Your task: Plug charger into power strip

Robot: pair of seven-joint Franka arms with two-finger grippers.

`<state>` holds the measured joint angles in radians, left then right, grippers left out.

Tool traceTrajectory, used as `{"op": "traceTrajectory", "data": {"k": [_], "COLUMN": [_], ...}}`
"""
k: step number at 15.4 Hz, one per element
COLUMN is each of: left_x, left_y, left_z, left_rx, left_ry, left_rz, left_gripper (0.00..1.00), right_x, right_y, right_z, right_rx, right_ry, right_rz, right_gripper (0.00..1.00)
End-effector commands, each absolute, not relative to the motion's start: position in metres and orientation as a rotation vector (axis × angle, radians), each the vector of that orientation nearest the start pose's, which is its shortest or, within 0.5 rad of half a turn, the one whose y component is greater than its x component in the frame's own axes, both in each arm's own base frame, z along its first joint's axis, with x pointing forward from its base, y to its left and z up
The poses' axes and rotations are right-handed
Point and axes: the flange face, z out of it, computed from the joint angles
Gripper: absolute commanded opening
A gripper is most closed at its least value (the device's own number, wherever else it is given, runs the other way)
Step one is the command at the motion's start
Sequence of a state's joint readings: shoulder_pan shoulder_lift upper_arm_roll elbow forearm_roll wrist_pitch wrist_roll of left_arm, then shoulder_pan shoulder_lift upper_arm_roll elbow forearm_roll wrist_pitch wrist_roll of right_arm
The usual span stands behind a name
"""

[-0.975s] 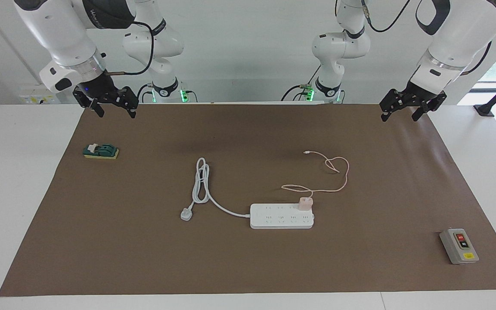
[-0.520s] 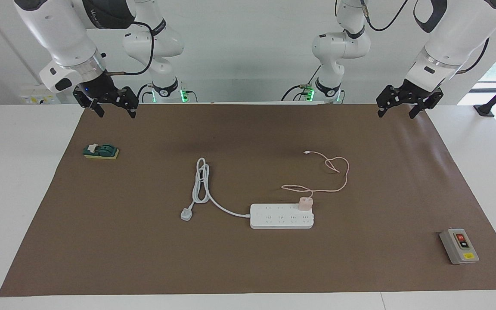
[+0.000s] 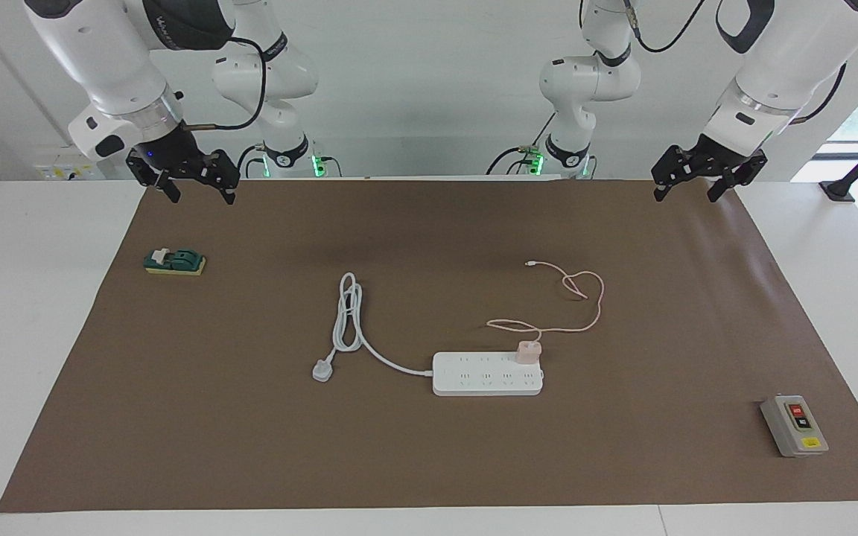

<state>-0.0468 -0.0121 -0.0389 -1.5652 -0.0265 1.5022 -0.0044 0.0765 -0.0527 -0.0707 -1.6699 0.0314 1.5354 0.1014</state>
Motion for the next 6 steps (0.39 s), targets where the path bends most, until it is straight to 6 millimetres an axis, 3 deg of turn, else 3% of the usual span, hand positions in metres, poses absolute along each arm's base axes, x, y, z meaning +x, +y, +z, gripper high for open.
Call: {"op": "traceTrajectory", "data": {"k": [1, 6], "left_x": [0.5344, 0.5339], "left_y": [-0.0511, -0.0504], "left_z": [0.6327, 0.6323], "left_rx": [-3.17, -3.171], "left_ry": [0.11, 0.108], "left_rz": [0.09, 0.098], "left_gripper": [1.0, 1.0], "right_x": [0.5296, 0.5296], "right_y": [0.0028, 0.0028], "right_z": [0.6045, 0.6045], "right_rx": [-3.118, -3.118], "right_ry": [0.117, 0.117], "right_rz": [0.126, 0.126], "right_gripper": [1.0, 1.0]}}
